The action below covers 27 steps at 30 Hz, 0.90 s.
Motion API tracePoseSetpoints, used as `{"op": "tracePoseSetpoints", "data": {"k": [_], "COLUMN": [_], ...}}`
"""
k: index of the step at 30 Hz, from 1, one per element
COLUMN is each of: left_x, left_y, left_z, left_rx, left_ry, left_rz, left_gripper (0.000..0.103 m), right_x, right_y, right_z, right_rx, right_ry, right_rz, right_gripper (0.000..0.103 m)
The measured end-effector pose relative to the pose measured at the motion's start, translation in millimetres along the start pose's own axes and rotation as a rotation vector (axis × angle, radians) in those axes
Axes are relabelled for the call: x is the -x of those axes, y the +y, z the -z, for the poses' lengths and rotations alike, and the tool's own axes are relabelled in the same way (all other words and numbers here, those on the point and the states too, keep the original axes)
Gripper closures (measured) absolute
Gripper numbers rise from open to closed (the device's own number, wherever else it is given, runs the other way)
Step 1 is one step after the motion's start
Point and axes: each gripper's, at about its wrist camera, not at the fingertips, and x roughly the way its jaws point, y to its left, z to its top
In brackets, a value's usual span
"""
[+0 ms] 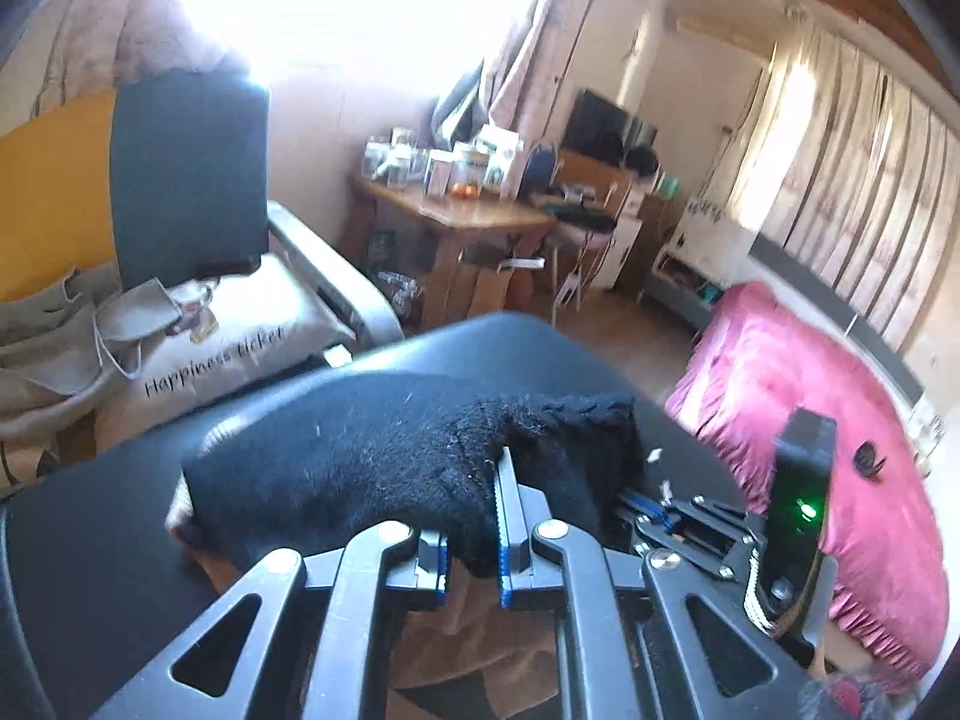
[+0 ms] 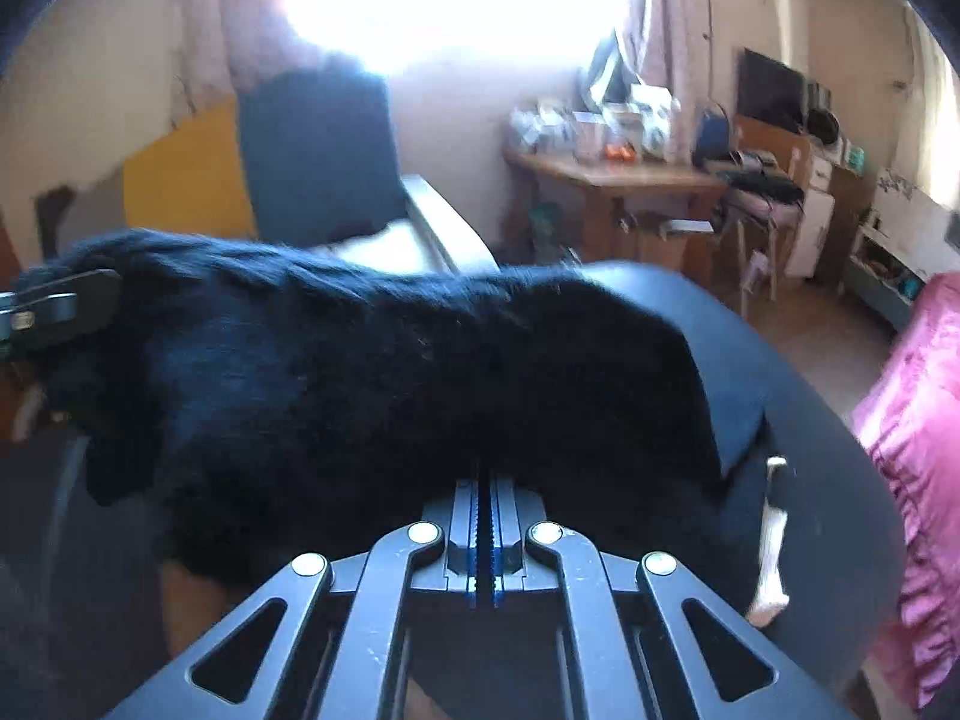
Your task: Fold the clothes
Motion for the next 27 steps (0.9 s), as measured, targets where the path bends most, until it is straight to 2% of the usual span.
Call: {"op": "tracePoseSetpoints", "data": {"k": [5, 9, 14, 18, 21, 24, 26, 27], "left_x": [76, 146, 201, 215, 227, 240, 247, 252], "left_y": [24, 55, 119, 187, 220, 241, 253, 257], "left_z": [-17, 7, 75, 155, 212, 255, 278, 290], "left_rx": [0.002, -0.03, 0.012, 0.118, 0.157, 0.175, 0.233, 0.263], "left_ry": [-0.1, -0.129, -0.044, 0.117, 0.196, 0.245, 0.269, 0.276], "left_rz": [0.006, -0.032, -0.137, -0.242, -0.326, -0.414, -0.403, -0.39], "left_gripper": [0.093, 0.093, 0.093, 0.093, 0.092, 0.091, 0.089, 0.087], "right_x": [71, 115, 138, 130, 124, 117, 113, 111], "right_y": [48, 98, 172, 218, 235, 236, 232, 228], "right_z": [-26, -19, 29, 88, 127, 152, 162, 167], "right_rx": [0.002, 0.021, 0.021, -0.008, -0.028, -0.031, -0.029, -0.028], "right_ry": [-0.113, -0.137, -0.037, 0.14, 0.229, 0.292, 0.323, 0.336], "right_rz": [-0.172, -0.33, -0.564, -0.698, -0.689, -0.611, -0.546, -0.499], "right_gripper": [0.1, 0.1, 0.1, 0.099, 0.099, 0.099, 0.097, 0.092]}}
